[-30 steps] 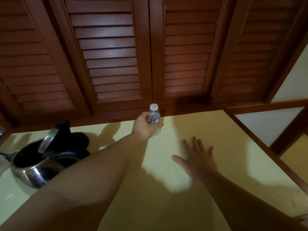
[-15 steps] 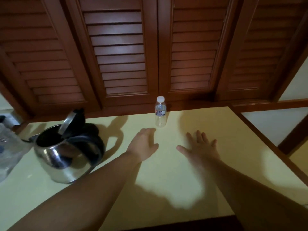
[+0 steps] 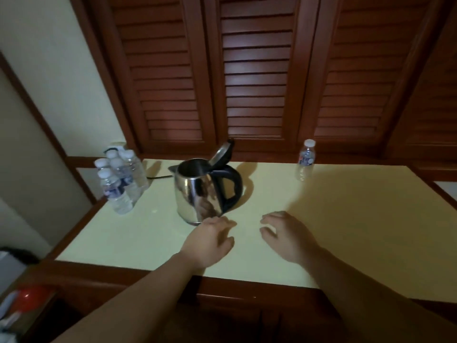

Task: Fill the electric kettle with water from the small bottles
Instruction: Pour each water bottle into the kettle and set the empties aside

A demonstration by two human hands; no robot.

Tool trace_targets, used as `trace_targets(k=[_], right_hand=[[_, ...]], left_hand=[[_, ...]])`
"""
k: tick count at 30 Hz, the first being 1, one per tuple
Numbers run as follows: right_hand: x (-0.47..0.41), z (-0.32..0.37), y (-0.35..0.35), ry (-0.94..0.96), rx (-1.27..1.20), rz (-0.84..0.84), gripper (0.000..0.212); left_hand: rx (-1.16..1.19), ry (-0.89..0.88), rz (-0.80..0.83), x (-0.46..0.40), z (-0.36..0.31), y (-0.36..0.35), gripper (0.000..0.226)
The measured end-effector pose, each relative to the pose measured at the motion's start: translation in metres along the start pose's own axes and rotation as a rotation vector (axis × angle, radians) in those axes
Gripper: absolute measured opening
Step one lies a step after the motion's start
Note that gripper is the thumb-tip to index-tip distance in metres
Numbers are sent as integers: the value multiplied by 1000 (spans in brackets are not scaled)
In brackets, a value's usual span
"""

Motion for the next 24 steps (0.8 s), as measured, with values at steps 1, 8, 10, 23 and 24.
trace_targets(k=[1,8,10,23,24], right_hand=[[-4,21,-10,27,-16,7,33],[-45,156,-85,114,-73,83,36],[-61,187,-106,117,-64,111,40],[-147,270,-157,-31,79,200,58],[-147,272,-155,-33,98,199,57]], left_hand=[[-7,21,-19,9,14,9,46],[56,166,-137,61,133,72,29],[70,192,-195,71,167,95,31],[390,504,-324,37,286,163,71],[399,499,-322,30,288,162,76]])
Point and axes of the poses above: each hand's wrist, its own x-axis away from the middle knuckle, its own y-axis out of the back of the hand, z = x × y, the point moved 5 cm from there along -x, towards the middle knuckle, and after that the axes turned 7 degrees about y, right-handed, at the moved point
